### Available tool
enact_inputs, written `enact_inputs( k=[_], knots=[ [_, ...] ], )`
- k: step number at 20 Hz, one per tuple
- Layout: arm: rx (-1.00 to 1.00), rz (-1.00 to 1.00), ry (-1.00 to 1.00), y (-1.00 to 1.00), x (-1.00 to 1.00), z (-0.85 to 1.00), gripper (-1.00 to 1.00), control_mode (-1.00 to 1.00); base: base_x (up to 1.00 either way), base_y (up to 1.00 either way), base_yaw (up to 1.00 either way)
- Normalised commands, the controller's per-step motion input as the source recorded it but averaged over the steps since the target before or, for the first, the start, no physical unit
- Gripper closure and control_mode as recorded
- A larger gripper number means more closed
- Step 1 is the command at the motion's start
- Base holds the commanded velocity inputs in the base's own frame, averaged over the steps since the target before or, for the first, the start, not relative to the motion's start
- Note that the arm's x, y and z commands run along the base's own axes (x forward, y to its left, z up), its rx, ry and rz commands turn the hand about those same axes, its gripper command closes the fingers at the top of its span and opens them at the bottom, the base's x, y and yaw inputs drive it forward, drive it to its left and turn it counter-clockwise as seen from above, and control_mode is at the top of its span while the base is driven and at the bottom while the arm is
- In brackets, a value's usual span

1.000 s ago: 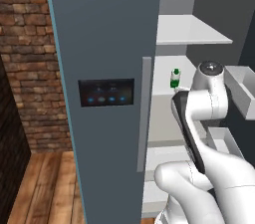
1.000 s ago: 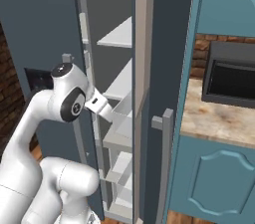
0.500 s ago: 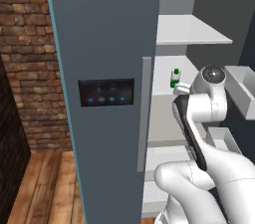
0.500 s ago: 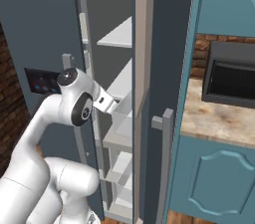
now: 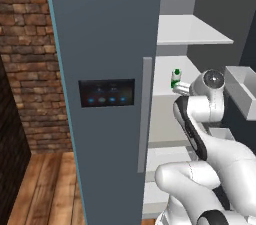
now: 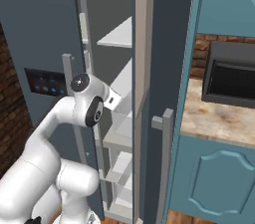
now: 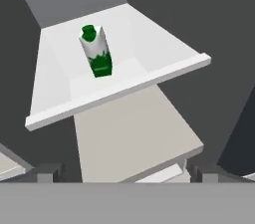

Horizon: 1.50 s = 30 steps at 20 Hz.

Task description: Take a sugar cube from the saucer and place it inside the coffee. Then, grab milk from the fridge and place it next to the coffee on the counter to sweeten the coffee.

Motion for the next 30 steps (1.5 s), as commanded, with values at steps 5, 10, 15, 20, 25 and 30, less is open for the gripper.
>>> enact_inputs(
  k=[5, 10, 15, 20, 25, 30],
  knots=[
    [0.00, 0.00, 0.00, -0.09, 0.46, 0.00, -1.00, -1.00, 0.00, 0.00, 0.00],
    [0.00, 0.00, 0.00, -0.08, 0.32, 0.00, -1.00, -1.00, 0.00, 0.00, 0.00],
    [0.00, 0.01, 0.00, -0.05, 0.25, -0.13, -1.00, -1.00, 0.00, 0.00, 0.00],
    [0.00, 0.01, 0.00, -0.01, 0.29, -0.14, -1.00, -1.00, 0.00, 0.00, 0.00],
    [0.00, 0.01, 0.00, -0.01, 0.30, -0.04, -1.00, -1.00, 0.00, 0.00, 0.00],
    [0.00, 0.00, -0.02, -0.11, 0.22, -0.06, -1.00, -1.00, 0.00, 0.00, 0.00]
  ],
)
